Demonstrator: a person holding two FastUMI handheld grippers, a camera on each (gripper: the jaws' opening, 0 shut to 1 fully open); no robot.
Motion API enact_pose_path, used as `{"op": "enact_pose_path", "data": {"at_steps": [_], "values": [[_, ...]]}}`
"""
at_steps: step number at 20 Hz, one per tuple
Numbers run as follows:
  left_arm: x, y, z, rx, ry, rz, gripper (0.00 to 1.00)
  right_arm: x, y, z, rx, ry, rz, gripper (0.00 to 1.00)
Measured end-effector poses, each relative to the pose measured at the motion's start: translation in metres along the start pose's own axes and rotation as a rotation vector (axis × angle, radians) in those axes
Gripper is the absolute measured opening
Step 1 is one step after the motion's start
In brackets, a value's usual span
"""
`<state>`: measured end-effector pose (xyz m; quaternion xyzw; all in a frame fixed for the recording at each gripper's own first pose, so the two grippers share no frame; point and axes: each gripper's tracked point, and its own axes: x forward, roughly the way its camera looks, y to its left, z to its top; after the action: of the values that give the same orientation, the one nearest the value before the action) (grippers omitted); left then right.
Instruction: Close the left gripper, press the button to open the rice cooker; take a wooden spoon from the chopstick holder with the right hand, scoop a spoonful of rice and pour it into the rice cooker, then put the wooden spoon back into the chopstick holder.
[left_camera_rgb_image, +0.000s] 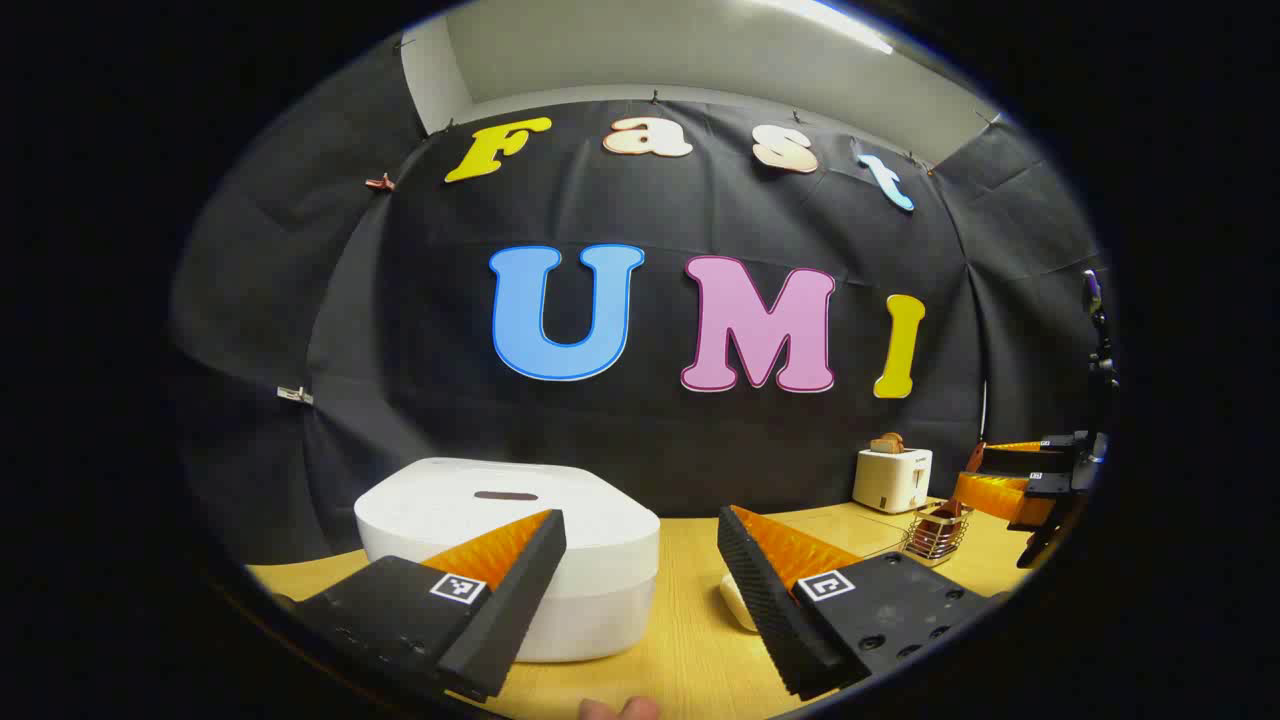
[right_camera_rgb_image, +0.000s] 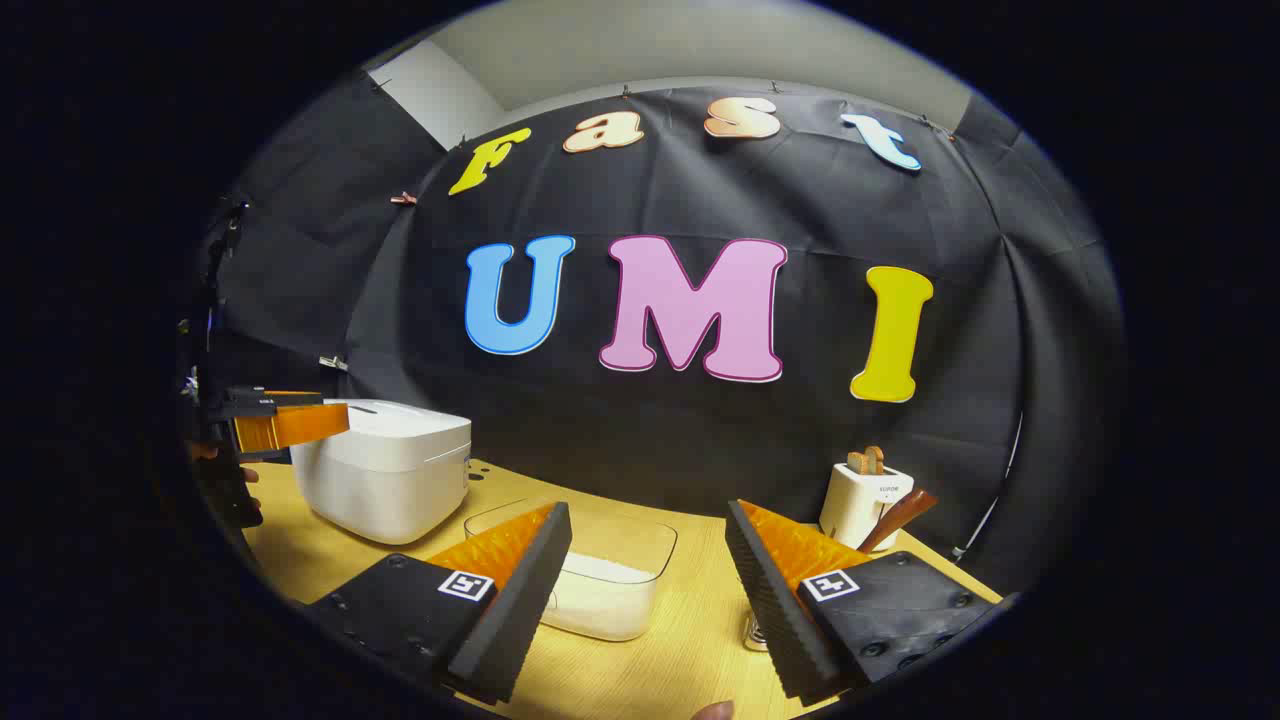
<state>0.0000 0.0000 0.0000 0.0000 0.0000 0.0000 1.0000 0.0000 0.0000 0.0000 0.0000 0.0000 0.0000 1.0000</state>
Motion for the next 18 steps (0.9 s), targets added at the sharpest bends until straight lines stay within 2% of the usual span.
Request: {"op": "enact_pose_path", "data": {"at_steps": [15, 18], "values": [[0.001, 0.007, -0.001, 0.029, 0.009, 0.026, 0.97, -0.002, -0.003, 0.005, 0.009, -0.028, -0.007, 0.95], [0.005, 0.015, 0.009, 0.08, -0.001, 0.043, 0.97, -0.002, -0.003, 0.005, 0.005, -0.026, -0.008, 0.95]]}}
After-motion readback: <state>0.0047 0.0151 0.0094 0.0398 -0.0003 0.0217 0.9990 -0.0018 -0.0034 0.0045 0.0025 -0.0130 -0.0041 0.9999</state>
